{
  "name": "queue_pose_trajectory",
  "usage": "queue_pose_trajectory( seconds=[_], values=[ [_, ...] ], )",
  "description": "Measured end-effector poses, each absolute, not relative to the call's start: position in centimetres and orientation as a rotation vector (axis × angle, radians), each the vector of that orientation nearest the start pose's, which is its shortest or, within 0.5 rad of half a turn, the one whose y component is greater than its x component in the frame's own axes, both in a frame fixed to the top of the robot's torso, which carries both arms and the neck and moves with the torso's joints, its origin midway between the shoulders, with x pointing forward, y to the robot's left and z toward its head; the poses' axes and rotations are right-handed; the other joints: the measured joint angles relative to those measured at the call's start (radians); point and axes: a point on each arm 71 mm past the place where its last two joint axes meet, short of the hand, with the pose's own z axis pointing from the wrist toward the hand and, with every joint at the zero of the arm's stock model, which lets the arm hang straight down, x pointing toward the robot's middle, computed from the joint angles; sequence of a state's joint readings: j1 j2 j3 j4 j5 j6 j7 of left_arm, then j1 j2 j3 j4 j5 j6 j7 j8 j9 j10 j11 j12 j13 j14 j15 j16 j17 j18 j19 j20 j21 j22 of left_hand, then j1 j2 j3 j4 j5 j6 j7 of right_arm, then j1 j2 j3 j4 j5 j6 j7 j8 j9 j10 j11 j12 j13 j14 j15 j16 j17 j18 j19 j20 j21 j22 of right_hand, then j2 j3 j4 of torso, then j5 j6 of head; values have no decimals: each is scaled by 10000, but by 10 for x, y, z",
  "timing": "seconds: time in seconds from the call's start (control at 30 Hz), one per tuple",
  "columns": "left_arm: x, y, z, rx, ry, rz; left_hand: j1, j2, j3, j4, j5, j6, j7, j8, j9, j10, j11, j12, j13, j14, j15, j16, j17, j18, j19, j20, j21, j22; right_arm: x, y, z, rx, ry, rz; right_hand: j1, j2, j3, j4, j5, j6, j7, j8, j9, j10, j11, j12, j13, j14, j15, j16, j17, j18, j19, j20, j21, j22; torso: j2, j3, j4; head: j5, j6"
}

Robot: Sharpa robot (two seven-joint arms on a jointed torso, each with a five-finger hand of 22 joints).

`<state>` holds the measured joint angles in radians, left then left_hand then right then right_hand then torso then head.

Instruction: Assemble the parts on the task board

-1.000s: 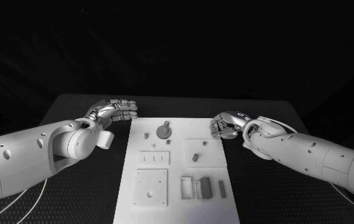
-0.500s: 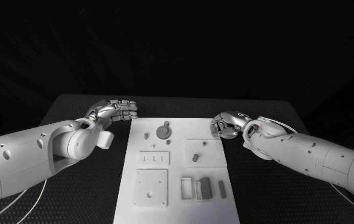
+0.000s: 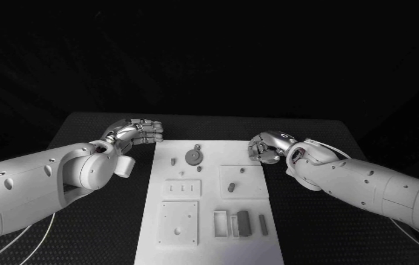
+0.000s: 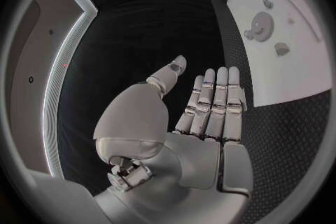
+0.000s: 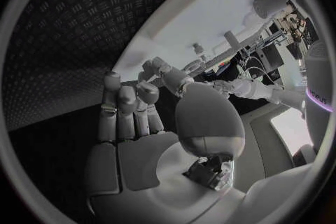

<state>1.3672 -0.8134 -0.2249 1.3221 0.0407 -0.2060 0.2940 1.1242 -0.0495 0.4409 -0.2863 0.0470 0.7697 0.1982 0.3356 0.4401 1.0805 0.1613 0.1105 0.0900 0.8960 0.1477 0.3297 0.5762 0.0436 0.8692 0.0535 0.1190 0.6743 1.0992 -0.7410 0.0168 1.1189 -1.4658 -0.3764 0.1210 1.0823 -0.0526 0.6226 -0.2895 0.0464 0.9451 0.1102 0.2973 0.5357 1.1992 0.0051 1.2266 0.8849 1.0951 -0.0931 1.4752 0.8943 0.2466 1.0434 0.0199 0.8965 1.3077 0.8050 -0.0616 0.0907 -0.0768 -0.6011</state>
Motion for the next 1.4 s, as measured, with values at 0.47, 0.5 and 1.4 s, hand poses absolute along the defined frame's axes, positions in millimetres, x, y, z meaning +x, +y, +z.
queue_pose_trajectory(
  seconds=[0.47,0.5,1.4],
  values=[
    [532,246,-152,-9347,16693,-13485,-1227,372,-535,11,0,1127,-421,391,62,1433,-760,822,683,1353,-711,809,891,27,1142,-607,644,476,532,-232,-192,-1707,15244,5778,82,80,-4,-4,-1,97,-63,57,22,73,-70,0,0,106,-73,0,-8,8,40,-39,39,0,-17,4,-1,39,110],
    [532,244,-149,-9099,16876,-13401,-1268,413,-535,11,0,1205,-435,391,57,1516,-793,868,755,1413,-770,874,976,27,1210,-657,719,522,531,-227,-189,-1789,15182,5836,82,80,-4,-4,-1,114,-80,93,22,73,-70,0,0,109,-77,0,-10,8,39,-39,39,-1,-17,3,-2,46,127],
    [520,163,-137,-6168,21289,-10468,-3008,179,-1131,415,72,1180,-341,32,-257,1790,-1006,1216,1727,1819,-997,982,2051,-76,1619,-1021,894,843,506,-128,-156,-2833,14672,7523,116,-45,-60,-2,-1,132,-98,121,30,126,-88,0,-20,89,-121,0,-31,14,38,-38,39,-2,4,-17,6,213,311]
  ],
)
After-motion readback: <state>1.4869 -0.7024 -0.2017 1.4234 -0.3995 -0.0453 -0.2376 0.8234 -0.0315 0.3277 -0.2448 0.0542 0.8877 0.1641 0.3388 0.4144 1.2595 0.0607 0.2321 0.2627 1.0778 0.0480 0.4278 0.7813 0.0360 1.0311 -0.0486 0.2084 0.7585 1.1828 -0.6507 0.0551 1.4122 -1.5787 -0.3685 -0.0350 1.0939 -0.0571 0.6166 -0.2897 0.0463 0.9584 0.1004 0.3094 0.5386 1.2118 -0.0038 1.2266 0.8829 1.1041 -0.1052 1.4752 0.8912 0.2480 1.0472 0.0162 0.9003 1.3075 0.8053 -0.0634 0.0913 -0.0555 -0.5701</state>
